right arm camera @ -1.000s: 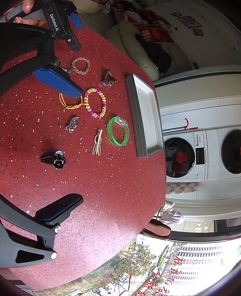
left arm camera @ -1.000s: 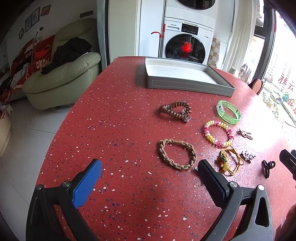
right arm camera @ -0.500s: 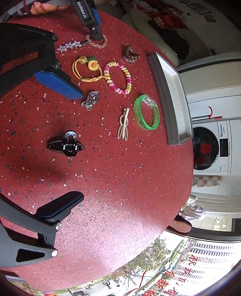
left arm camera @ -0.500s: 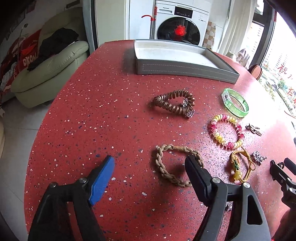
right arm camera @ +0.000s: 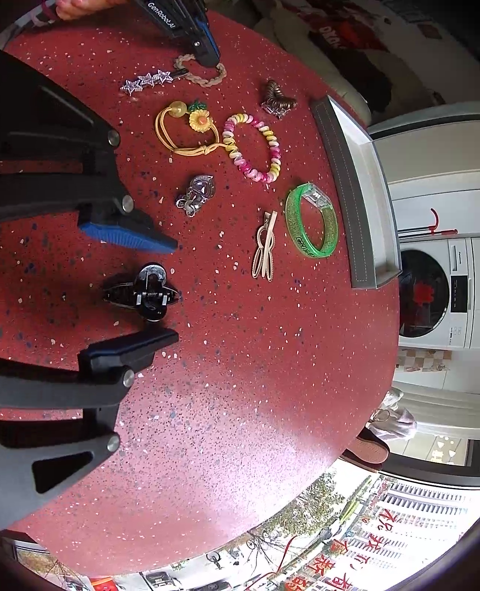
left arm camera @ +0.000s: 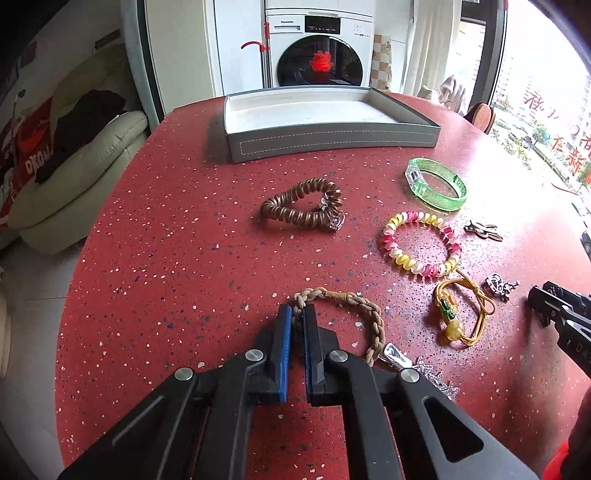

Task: Organize jewelry
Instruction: 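Grasp the braided tan bracelet with the left tool while the right tool grasps the black claw clip, then carry both items into the white tray and open both tools to release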

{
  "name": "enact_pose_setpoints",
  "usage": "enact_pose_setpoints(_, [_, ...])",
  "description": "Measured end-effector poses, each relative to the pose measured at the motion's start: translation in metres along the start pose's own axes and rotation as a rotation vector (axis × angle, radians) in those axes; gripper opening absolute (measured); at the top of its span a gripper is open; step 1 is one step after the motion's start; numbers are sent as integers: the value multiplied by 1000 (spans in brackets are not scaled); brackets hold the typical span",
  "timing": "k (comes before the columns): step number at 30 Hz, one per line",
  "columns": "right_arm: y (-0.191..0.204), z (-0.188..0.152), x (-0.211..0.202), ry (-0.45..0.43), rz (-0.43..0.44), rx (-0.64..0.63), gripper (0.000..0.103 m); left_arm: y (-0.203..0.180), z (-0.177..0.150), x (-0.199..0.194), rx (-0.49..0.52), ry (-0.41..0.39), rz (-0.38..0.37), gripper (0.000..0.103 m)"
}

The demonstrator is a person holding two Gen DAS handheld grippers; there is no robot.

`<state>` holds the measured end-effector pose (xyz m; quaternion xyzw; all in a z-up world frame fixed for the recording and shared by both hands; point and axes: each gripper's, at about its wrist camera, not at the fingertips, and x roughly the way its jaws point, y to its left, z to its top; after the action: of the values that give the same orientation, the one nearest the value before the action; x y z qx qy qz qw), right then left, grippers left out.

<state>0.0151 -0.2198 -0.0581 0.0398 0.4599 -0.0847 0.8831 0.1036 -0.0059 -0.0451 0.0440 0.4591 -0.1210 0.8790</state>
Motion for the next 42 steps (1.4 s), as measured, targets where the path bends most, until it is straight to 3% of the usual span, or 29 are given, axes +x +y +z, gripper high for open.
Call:
enact_pose_setpoints(2, [-2,2,0,4,9,17,29,6,1,-1,-27,7,-47,24])
enact_pose_setpoints(12, [-4,35,-15,-47,106,54,29,22,27,-20,-56,-36,-124,24])
enact_pose_setpoints(24, [31,137,-9,-106,236,-4,29,38,127,-25,-54,-138,-160,24])
enact_pose_setpoints(34, [59,238,57,-83,287,-32,29,47,215,47,-70,-139,-117,24])
enact_pose_setpoints(42, [67,276,133,-9,250,-15,29,50,248,121,-78,-79,-50,24])
